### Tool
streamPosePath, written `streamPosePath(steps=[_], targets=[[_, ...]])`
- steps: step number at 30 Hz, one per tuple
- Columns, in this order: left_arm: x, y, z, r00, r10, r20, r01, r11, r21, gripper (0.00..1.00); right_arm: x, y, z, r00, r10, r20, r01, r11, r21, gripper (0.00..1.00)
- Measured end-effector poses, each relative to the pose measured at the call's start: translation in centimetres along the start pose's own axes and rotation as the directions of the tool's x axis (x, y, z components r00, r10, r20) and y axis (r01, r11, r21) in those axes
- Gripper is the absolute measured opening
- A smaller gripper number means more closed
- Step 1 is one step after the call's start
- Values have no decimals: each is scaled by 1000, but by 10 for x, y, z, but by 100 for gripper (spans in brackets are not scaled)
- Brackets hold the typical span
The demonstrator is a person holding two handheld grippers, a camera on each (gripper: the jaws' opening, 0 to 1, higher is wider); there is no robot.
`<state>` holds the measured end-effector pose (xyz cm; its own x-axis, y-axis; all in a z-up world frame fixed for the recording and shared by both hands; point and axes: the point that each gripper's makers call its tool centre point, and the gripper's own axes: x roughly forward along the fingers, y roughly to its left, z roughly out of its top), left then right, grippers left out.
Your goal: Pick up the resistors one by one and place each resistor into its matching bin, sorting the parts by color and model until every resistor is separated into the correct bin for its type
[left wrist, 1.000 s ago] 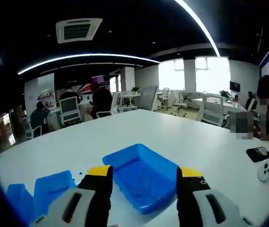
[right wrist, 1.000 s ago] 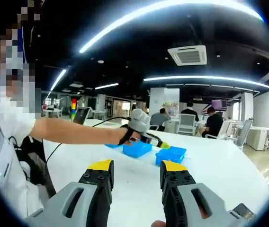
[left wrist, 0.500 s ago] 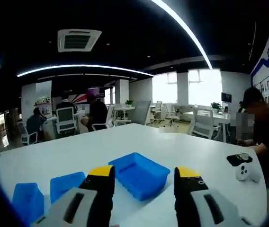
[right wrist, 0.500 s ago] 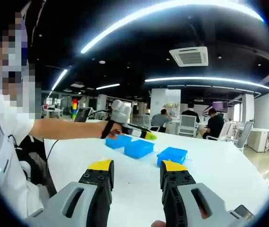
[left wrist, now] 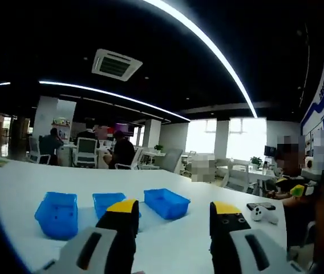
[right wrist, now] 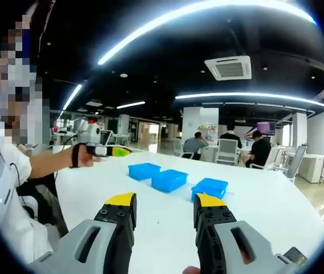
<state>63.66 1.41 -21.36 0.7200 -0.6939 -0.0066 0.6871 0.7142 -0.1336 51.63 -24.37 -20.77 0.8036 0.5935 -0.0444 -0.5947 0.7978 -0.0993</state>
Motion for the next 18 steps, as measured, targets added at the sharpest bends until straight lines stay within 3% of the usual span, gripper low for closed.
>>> streamPosePath(steps=[4,10,18], targets=[[-37,0,-6,1000,14,24,-14,1000,-13,51,0,-2,-1,1000,-3,-8,3,1000,-1,42],[-75,-4,-11,998,49,48,-51,998,37,52,0,-9,0,1000,-9,-9,9,1000,6,42],[-83,-4,-18,998,50,34,-52,997,56,52,1,-15,3,1000,-4,-12,4,1000,7,42]])
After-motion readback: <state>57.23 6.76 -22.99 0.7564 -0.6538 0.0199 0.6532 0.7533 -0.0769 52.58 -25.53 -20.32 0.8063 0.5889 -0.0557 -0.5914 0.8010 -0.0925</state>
